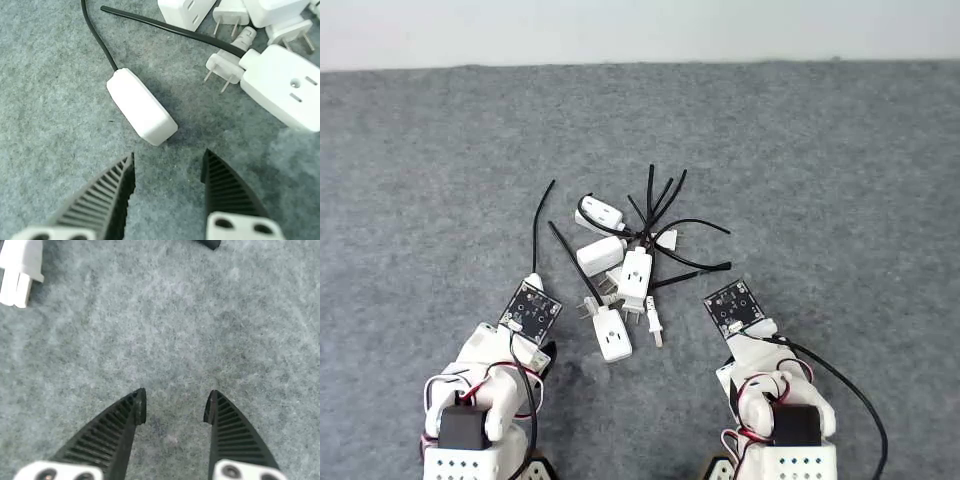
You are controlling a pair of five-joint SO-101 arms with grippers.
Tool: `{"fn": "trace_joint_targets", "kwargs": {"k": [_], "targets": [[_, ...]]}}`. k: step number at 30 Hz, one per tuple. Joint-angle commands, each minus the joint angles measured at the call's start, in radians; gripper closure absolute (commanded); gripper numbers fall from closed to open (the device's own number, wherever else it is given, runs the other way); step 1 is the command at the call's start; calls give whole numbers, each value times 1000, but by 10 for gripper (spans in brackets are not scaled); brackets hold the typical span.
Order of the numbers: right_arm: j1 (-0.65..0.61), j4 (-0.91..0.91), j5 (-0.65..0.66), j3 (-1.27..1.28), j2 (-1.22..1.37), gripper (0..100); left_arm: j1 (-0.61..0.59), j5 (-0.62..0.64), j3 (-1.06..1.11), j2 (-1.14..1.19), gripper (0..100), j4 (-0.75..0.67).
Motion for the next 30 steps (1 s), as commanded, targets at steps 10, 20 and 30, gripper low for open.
{"fn": "trace_joint_targets", "kwargs": {"k": [10,20,30], "targets": [[-48,-2,5,15,-7,793,6,-9,-2,-11,798,9],[-257,-18,3,15,-7,793,-163,-9,-1,-11,798,-114],[-170,-22,11,14,-7,792,-350,-135,-162,-6,797,-34]]}}
